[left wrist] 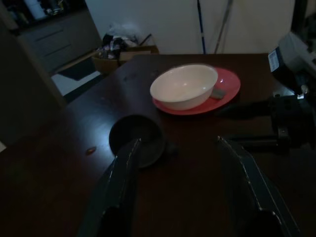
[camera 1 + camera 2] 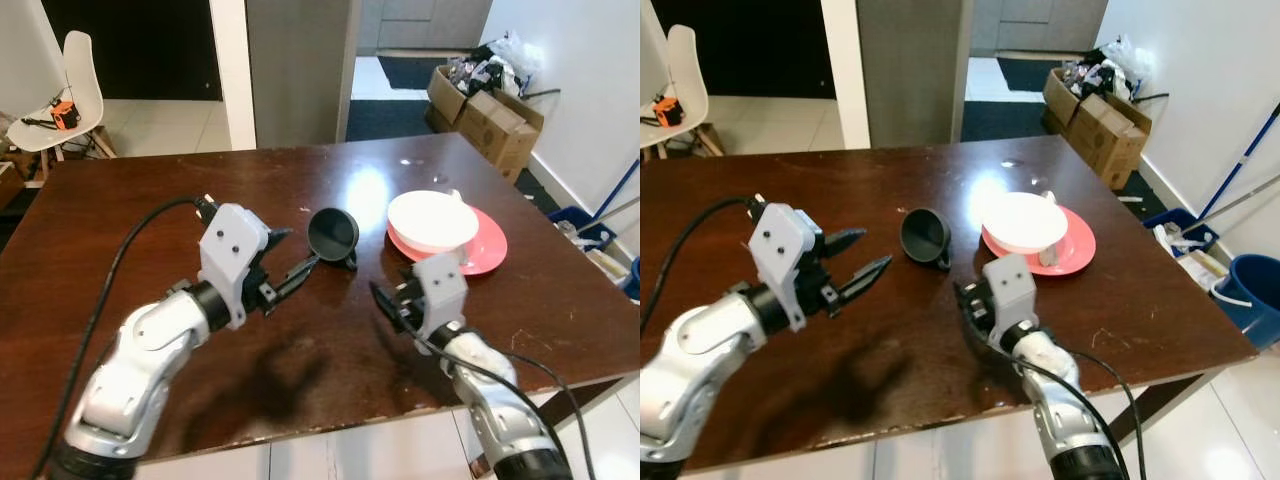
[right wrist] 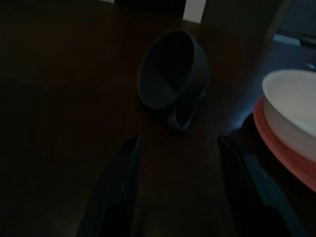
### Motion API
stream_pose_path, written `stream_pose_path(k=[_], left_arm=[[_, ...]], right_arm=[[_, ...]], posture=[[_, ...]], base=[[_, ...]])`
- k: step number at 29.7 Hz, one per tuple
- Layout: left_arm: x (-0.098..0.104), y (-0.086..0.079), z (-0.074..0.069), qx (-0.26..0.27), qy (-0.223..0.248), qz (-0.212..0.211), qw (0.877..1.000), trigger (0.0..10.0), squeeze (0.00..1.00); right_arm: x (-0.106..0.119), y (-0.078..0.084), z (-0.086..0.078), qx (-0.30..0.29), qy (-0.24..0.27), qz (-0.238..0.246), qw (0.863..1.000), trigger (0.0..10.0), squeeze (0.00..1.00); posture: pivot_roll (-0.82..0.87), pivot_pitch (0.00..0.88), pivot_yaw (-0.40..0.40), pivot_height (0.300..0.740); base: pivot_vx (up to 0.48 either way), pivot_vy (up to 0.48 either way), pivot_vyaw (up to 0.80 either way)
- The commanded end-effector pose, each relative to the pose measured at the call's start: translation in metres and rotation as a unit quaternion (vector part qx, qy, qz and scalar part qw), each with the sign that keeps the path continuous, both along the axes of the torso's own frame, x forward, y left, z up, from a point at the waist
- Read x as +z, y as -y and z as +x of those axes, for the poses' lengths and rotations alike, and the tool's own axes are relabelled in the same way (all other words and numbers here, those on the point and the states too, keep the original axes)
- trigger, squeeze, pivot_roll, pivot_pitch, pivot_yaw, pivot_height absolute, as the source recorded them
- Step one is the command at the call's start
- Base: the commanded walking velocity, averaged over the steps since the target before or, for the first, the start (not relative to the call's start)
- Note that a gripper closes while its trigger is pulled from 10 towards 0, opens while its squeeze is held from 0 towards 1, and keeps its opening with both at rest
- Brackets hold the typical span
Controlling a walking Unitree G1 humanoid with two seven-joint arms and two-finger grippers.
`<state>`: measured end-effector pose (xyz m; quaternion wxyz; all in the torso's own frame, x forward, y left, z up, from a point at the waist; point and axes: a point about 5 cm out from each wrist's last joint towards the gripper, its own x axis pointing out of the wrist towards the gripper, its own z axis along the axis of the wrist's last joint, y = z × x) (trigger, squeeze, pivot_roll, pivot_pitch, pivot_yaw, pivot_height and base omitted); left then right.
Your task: Setting the table
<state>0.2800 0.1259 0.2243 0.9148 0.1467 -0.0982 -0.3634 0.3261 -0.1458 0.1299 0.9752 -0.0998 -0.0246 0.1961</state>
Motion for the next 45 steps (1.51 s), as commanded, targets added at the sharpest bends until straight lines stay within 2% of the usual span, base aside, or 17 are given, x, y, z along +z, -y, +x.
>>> stream_pose_path(k=[1,4,10,12,19,29,36,39,43,45], left_arm=[[-0.003,-0.002,-0.002,0.003,-0.007,0.022,1.000,10.0,0.00],[0.002,-0.008,0.003,0.029,-0.005,0.030,0.999,10.0,0.00],[0.007,-0.014,0.004,0.047,0.001,0.033,0.998,10.0,0.00],[0.019,-0.018,0.006,0.069,0.012,0.021,0.997,10.0,0.00],[0.033,-0.028,0.009,0.105,0.024,0.009,0.994,10.0,0.00],[0.049,-0.027,0.009,0.105,0.034,0.003,0.994,10.0,0.00],[0.067,-0.027,0.009,0.096,0.048,0.012,0.994,10.0,0.00],[0.069,-0.028,0.008,0.092,0.050,0.015,0.994,10.0,0.00],[0.072,-0.028,0.006,0.090,0.048,0.018,0.995,10.0,0.00],[0.072,-0.028,0.005,0.090,0.047,0.018,0.995,10.0,0.00]], right_arm=[[0.002,-0.004,0.003,-0.002,0.012,-0.002,1.000,10.0,0.00],[0.010,-0.005,0.011,-0.012,0.036,-0.007,0.999,10.0,0.00],[0.013,-0.005,0.015,-0.010,0.039,-0.010,0.999,10.0,0.00],[0.011,-0.003,0.021,-0.016,0.038,-0.027,0.999,10.0,0.00],[0.010,-0.003,0.030,-0.027,0.040,-0.037,0.998,10.0,0.00],[0.013,-0.006,0.044,-0.010,0.030,-0.071,0.997,10.0,0.00],[0.018,-0.007,0.058,-0.033,0.010,-0.064,0.997,10.0,0.00],[0.021,-0.006,0.061,-0.038,0.009,-0.064,0.997,10.0,0.00],[0.026,-0.004,0.066,-0.040,-0.011,-0.030,0.999,10.0,0.00],[0.027,-0.004,0.067,-0.040,-0.011,-0.034,0.999,10.0,0.00]], posture=[[0.08,0.060,0.064,0.740],[0.09,0.070,0.066,0.740],[0.10,0.080,0.068,0.740],[0.13,0.105,0.066,0.740],[0.16,0.120,0.080,0.740],[0.22,0.145,0.102,0.740],[0.26,0.159,0.123,0.740],[0.27,0.162,0.134,0.740],[0.27,0.169,0.135,0.740],[0.28,0.171,0.136,0.740]], base=[[0.000,0.000,0.00],[0.000,0.000,0.00],[0.000,0.000,0.00],[0.000,0.000,0.00],[0.000,0.000,0.00],[0.000,0.000,0.00],[0.000,0.000,0.00],[0.000,0.000,0.00],[0.000,0.000,0.00],[0.000,0.000,0.00]])
